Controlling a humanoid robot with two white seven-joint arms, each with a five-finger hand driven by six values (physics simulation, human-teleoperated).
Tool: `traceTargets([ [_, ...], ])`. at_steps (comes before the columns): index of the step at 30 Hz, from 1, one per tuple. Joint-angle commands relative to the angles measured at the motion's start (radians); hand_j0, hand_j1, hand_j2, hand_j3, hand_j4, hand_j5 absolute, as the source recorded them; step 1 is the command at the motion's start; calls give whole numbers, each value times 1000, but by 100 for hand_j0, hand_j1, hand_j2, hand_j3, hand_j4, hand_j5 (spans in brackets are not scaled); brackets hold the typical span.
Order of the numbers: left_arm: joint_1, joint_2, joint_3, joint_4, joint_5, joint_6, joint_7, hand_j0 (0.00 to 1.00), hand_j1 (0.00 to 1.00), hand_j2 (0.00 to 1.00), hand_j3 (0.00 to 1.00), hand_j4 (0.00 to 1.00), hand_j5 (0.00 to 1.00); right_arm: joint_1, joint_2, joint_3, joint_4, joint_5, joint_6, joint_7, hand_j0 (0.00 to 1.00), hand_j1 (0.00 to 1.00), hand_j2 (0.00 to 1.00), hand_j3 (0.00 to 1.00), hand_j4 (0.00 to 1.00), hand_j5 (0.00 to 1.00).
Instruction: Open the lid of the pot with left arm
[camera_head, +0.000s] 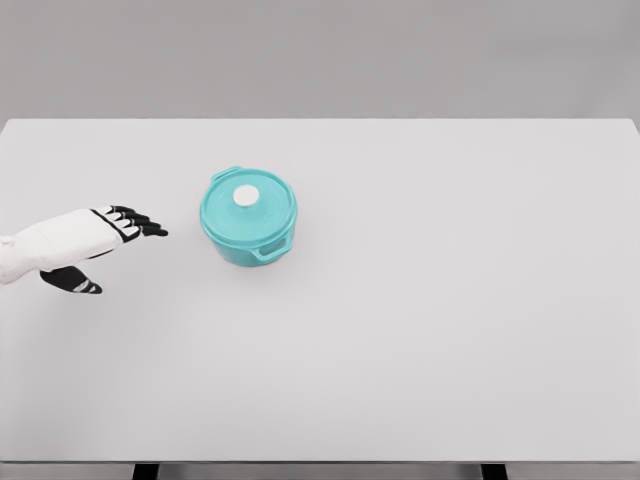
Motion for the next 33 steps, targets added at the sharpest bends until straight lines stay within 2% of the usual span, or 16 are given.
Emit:
traceTargets([
  [1, 0, -1, -1, -1, 4, 1, -1, 100, 100, 100, 100, 100, 100, 0, 0, -2, 2, -2, -1, 1, 100, 100, 100, 100, 100, 100],
  [12, -15, 4, 2, 10, 4, -24, -6, 100, 100, 100, 100, 100, 100, 0, 0, 2, 2, 0, 0, -1, 100, 100, 100, 100, 100, 100],
  [14, -40, -5, 2, 8, 4, -40, -33, 100, 100, 100, 100, 100, 100, 0, 0, 2, 2, 0, 0, -1, 100, 100, 100, 100, 100, 100],
  [16, -107, -56, -15, 16, 5, -42, -82, 100, 100, 100, 100, 100, 100, 0, 0, 2, 2, 0, 0, -1, 100, 100, 100, 100, 100, 100],
  [17, -165, -54, -62, 22, 19, -40, -82, 100, 100, 100, 100, 100, 100, 0, 0, 2, 2, 0, 0, -1, 100, 100, 100, 100, 100, 100],
  [19, -349, -54, -275, 97, 146, -33, -82, 100, 100, 100, 100, 100, 100, 0, 0, 2, 2, 0, 0, -1, 100, 100, 100, 100, 100, 100],
  [20, -440, -57, -413, 110, 148, -43, -82, 100, 100, 100, 100, 100, 100, 0, 0, 2, 2, 0, 0, -1, 100, 100, 100, 100, 100, 100],
  [21, -520, -60, -510, 111, 148, -62, -82, 100, 100, 100, 100, 100, 100, 0, 0, 2, 2, 0, 0, -1, 100, 100, 100, 100, 100, 100],
  [22, -560, -63, -554, 119, 148, -65, -84, 100, 100, 100, 100, 100, 100, 0, 0, 2, 2, 0, 0, -1, 100, 100, 100, 100, 100, 100],
  [24, -641, -86, -602, 128, 150, -54, -85, 100, 100, 100, 100, 100, 100, 0, 0, 2, 2, 0, 0, -1, 100, 100, 100, 100, 100, 100],
  [25, -675, -103, -604, 142, 150, -56, -85, 100, 100, 100, 100, 100, 100, 0, 0, 2, 2, 0, 0, -1, 100, 100, 100, 100, 100, 100],
  [29, -725, -148, -619, 148, 154, -51, -85, 100, 100, 100, 100, 100, 100, 0, 0, 2, 2, 0, 0, -1, 100, 100, 100, 100, 100, 100],
  [33, -767, -183, -621, 150, 159, 52, -96, 100, 100, 100, 100, 100, 100, 0, 0, 2, 2, 0, 0, -1, 100, 100, 100, 100, 100, 100],
])
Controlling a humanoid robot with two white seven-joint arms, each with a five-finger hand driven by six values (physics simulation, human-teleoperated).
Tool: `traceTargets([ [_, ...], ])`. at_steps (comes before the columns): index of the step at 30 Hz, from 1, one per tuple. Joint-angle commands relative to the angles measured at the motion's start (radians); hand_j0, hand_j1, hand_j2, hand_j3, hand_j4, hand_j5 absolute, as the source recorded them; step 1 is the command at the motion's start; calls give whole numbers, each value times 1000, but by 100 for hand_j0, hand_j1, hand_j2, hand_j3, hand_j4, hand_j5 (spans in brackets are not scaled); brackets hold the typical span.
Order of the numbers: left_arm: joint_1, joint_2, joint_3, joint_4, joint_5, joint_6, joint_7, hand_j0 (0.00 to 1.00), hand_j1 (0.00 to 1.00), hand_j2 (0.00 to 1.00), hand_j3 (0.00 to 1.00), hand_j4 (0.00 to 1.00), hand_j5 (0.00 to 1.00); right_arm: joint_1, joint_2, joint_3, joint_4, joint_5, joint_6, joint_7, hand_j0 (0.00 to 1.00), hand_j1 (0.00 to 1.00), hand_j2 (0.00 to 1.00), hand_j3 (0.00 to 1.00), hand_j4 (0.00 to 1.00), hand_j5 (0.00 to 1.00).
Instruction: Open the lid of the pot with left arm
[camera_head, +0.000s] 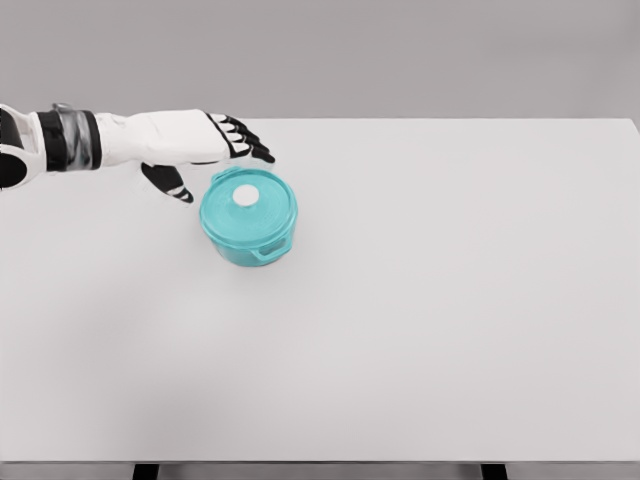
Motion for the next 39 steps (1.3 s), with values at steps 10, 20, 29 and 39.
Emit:
traceTargets([
  [10, -66, -60, -111, -34, 100, 146, -65, 96, 96, 96, 96, 96, 96, 0, 0, 0, 0, 0, 0, 0, 100, 100, 100, 100, 100, 100],
  [20, -91, -33, -180, -48, 144, 144, -65, 92, 92, 92, 92, 92, 92, 0, 0, 0, 0, 0, 0, 0, 100, 100, 100, 100, 100, 100],
  [29, -95, -35, -192, 0, 140, 149, -62, 88, 88, 88, 88, 88, 88, 0, 0, 0, 0, 0, 0, 0, 100, 100, 100, 100, 100, 100],
  [39, -94, -55, -194, 27, 135, 152, -62, 83, 83, 83, 83, 83, 83, 0, 0, 0, 0, 0, 0, 0, 100, 100, 100, 100, 100, 100],
])
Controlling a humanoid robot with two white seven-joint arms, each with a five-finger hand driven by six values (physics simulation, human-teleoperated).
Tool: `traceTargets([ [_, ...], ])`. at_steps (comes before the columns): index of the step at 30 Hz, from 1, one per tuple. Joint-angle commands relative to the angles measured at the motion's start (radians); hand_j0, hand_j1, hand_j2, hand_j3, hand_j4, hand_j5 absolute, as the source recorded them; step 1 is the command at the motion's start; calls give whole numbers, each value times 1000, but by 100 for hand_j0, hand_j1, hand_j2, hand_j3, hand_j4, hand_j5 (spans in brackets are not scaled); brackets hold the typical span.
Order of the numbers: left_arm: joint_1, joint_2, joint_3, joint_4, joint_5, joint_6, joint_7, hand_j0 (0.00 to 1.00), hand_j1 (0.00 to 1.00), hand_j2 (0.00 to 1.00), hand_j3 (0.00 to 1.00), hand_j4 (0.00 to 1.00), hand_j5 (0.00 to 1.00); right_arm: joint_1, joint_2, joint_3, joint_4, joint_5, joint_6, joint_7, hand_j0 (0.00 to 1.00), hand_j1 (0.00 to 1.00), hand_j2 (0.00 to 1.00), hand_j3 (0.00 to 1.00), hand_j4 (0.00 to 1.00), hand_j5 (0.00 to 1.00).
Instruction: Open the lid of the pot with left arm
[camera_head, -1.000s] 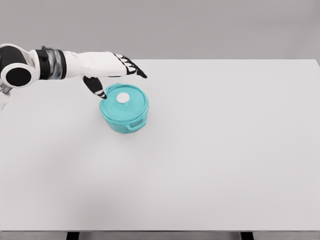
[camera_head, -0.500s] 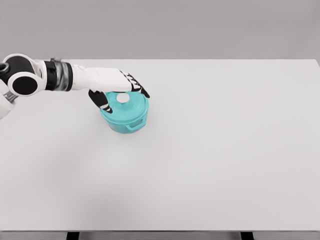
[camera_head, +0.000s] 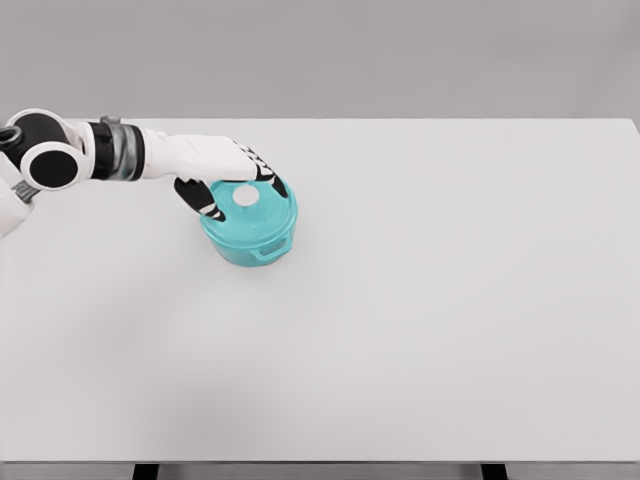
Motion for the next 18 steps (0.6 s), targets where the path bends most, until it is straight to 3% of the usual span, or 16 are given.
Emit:
traceTargets([
  [1, 0, -8, 1, 20, 1, 1, 0, 83, 83, 83, 83, 83, 83, 0, 0, 0, 0, 0, 0, 0, 100, 100, 100, 100, 100, 100],
  [18, 6, -25, 0, 57, -13, 1, 0, 78, 78, 78, 78, 78, 78, 0, 0, 0, 0, 0, 0, 0, 100, 100, 100, 100, 100, 100],
])
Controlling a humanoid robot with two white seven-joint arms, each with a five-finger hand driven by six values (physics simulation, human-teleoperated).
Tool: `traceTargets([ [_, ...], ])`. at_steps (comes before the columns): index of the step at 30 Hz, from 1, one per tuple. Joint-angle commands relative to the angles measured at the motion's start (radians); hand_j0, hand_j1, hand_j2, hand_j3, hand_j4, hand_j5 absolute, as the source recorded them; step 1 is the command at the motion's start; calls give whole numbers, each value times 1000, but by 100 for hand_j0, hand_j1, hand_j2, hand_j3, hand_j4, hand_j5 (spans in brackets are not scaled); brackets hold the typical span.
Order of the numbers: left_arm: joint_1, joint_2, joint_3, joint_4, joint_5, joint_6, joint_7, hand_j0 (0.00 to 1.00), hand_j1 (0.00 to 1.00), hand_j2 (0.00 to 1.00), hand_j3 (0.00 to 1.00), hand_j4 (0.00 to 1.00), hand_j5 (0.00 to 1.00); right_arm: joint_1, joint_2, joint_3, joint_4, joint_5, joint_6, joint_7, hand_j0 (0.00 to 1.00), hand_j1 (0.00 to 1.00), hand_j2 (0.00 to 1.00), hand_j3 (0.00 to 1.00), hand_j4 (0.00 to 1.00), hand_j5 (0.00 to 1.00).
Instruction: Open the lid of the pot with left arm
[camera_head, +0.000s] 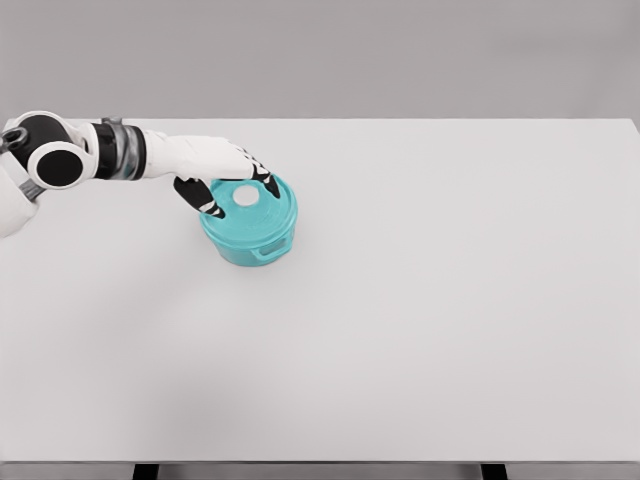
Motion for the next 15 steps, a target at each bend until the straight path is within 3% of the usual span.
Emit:
traceTargets([
  [1, 0, -4, 0, 1, 1, 1, 0, 77, 77, 77, 77, 77, 77, 0, 0, 0, 0, 0, 0, 0, 100, 100, 100, 100, 100, 100],
  [15, 2, -22, 0, 21, -23, 1, 0, 73, 73, 73, 73, 73, 73, 0, 0, 0, 0, 0, 0, 0, 100, 100, 100, 100, 100, 100],
])
